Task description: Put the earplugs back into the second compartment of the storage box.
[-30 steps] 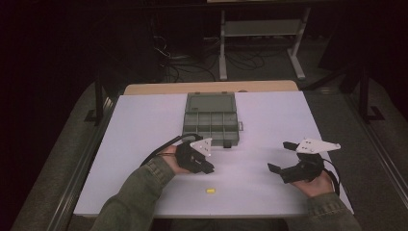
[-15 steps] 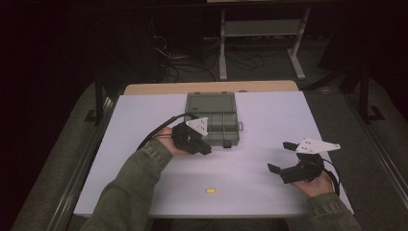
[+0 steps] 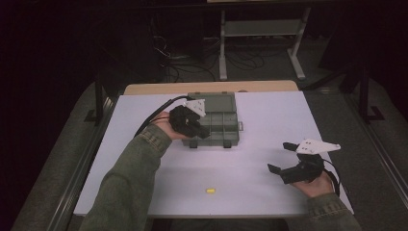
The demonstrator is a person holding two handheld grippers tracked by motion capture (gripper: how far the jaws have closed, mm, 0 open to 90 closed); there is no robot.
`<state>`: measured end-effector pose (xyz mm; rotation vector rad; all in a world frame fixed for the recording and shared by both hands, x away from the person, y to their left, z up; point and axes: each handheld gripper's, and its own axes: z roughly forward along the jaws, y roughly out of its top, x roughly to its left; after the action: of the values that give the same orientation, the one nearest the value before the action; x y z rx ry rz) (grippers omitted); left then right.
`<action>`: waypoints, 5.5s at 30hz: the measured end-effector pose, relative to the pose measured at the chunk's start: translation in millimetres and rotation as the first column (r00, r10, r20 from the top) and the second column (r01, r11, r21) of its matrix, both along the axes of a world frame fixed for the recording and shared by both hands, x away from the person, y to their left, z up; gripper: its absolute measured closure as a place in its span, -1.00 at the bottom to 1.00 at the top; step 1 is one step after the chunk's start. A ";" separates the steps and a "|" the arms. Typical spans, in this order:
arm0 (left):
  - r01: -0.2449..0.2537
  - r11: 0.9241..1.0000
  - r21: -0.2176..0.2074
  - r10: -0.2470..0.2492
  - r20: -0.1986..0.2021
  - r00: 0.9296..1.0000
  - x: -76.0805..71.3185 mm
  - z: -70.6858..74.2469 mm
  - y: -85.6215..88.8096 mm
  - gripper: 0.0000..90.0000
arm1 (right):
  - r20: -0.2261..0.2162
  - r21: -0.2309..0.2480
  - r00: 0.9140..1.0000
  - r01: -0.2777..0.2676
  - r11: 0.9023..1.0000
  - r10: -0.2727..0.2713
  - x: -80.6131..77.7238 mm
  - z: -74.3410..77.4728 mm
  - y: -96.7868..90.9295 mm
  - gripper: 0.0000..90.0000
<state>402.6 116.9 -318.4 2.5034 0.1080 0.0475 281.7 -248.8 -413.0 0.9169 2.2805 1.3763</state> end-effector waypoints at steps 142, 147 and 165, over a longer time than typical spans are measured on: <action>0.028 0.999 -0.032 -0.029 -0.042 0.999 -96.7 -91.2 -2.2 -0.61 | -0.006 -0.042 1.000 -0.014 0.999 0.014 -0.4 -5.7 5.1 -0.97; 0.057 0.998 -0.026 -0.058 -0.051 0.997 -102.5 -96.3 -1.9 -0.41 | -0.004 -0.049 1.000 -0.016 0.999 0.016 -0.7 -5.7 5.2 -0.97; 0.131 0.991 0.007 -0.130 -0.082 0.988 -107.5 -107.7 -8.3 0.52 | -0.004 -0.056 1.000 -0.020 0.998 0.020 -1.6 -5.8 7.3 -0.95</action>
<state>295.0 108.6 -426.1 2.5189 -0.0233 -0.1077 280.1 -241.5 -418.8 0.8822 2.3242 1.3132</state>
